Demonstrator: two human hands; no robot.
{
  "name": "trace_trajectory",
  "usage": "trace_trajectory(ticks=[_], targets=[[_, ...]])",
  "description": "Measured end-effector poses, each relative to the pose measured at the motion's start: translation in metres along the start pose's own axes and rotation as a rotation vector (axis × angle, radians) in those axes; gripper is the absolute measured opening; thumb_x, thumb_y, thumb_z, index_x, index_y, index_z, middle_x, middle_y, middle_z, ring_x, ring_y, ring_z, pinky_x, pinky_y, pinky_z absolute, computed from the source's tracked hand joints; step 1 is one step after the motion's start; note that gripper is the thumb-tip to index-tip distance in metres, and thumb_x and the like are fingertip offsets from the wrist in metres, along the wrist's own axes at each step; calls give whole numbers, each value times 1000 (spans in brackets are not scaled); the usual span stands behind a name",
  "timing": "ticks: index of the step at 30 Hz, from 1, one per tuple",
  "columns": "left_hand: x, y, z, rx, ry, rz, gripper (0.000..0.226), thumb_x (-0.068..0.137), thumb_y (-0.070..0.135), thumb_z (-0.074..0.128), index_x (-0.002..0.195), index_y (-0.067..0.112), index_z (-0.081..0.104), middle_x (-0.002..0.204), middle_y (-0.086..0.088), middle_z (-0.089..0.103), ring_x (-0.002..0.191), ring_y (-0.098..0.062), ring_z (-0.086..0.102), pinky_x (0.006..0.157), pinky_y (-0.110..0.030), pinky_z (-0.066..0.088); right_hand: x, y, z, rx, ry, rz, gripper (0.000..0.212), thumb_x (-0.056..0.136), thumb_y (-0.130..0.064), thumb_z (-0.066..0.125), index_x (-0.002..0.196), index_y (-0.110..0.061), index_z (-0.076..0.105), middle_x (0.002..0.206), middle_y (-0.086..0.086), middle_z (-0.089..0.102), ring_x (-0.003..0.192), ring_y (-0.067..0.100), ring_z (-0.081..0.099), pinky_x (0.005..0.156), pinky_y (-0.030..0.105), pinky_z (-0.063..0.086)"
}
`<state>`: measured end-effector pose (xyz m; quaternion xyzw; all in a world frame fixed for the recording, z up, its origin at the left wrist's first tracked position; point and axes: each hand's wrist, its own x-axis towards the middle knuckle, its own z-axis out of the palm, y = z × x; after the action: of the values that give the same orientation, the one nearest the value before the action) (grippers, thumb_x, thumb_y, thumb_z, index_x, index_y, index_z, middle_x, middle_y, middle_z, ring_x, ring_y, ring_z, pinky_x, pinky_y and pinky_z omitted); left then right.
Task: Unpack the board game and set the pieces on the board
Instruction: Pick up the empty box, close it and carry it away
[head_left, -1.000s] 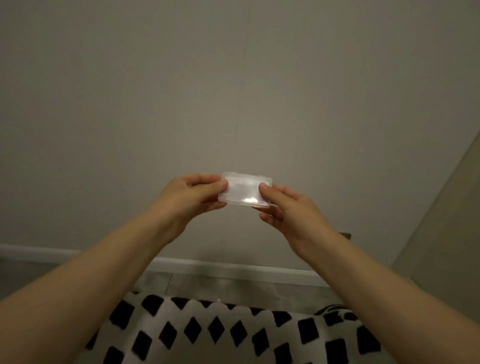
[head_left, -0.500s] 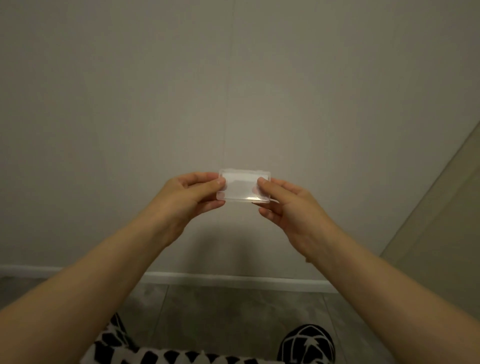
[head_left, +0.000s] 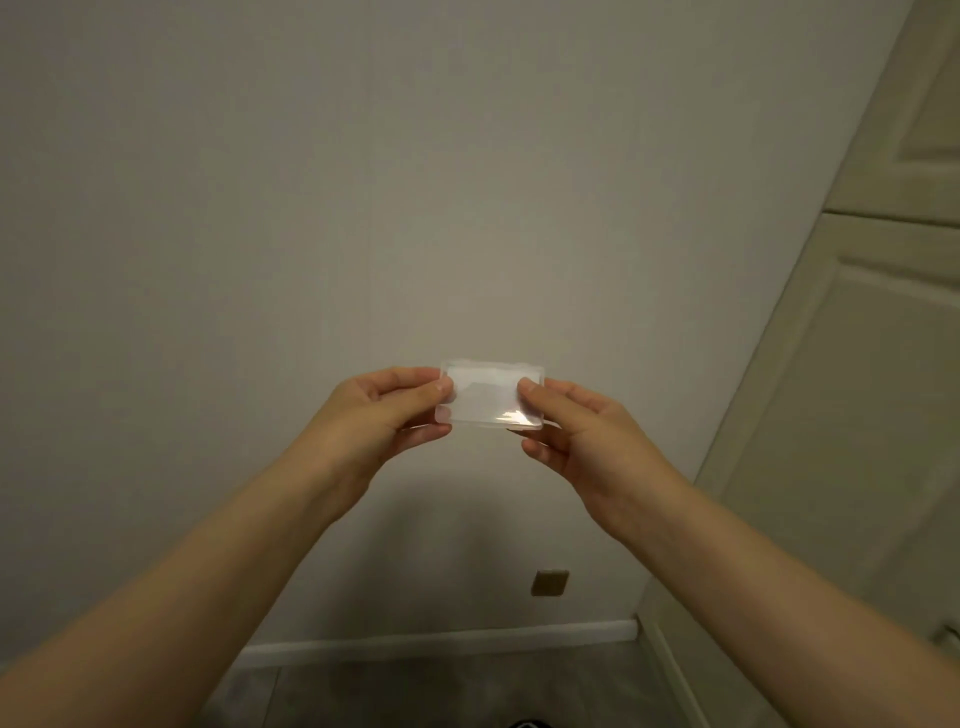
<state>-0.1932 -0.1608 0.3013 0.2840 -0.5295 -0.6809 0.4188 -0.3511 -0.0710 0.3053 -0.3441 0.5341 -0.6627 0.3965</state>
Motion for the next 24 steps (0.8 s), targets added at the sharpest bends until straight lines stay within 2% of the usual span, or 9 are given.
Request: trace_trajectory(ticks=[6,11,15,24], targets=[[-16,75,56,-45,-90,64,22,81,9,66,102,1,64,83,-8,70,66,-10,68,61,-18,56,-35,-93,-11,-12,46,-98,3,84,-19,66,86,-16,66,66,-9,67,63,6,63,57,16,51],[-48,131,95,-42,-223,80,19,82,12,66,99,4,66,87,-8,71,72,-12,69,65,-19,57,-91,-155,-14,12,162,-172,4,85,-18,65,81,-17,67,69,-6,66,68,11,62,56,17,50],[-84,160,119,-44,-340,60,15,82,12,66,96,6,67,84,-7,72,75,-14,68,64,-19,56,-146,-184,-13,33,282,-204,9,85,-16,66,76,-18,66,69,-5,66,68,12,62,53,17,49],[-157,175,174,-79,-597,-24,12,82,12,65,93,8,67,75,-2,74,71,-10,70,63,-18,57,-265,-220,-29,21,487,-247,6,84,-17,65,87,-12,67,77,2,68,70,12,63,59,17,52]])
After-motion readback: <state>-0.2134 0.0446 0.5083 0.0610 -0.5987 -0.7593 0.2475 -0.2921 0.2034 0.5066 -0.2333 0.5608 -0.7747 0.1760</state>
